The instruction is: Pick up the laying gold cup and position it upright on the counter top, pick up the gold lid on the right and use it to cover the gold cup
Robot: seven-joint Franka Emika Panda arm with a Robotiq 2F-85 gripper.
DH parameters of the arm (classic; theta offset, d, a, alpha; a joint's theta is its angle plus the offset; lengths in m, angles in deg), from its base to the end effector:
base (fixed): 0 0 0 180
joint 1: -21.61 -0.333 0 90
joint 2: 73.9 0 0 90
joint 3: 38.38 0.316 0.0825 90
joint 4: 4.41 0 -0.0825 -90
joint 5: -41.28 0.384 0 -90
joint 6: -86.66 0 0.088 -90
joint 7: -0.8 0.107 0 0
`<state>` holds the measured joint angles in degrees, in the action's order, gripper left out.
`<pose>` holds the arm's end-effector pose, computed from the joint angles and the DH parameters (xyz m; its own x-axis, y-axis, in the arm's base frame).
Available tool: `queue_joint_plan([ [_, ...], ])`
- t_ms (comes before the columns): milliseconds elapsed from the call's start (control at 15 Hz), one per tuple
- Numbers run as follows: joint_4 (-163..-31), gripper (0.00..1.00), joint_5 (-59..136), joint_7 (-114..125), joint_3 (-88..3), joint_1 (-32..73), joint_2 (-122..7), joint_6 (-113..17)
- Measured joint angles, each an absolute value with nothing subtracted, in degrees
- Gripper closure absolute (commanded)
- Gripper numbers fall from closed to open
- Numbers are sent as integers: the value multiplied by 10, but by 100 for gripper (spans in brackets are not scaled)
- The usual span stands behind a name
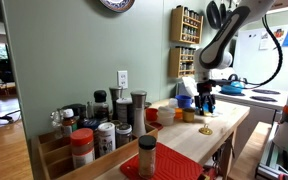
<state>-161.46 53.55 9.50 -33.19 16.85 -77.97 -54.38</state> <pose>0.3663 0.0632 0.2264 0.9629 -0.1487 -0.2254 -0.1653 -0.9846 -0.0568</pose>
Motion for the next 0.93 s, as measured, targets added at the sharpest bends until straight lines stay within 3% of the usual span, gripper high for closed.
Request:
queue_joint_plan([
  [933,-1612,33,536,76,-311,131,-858,-471],
])
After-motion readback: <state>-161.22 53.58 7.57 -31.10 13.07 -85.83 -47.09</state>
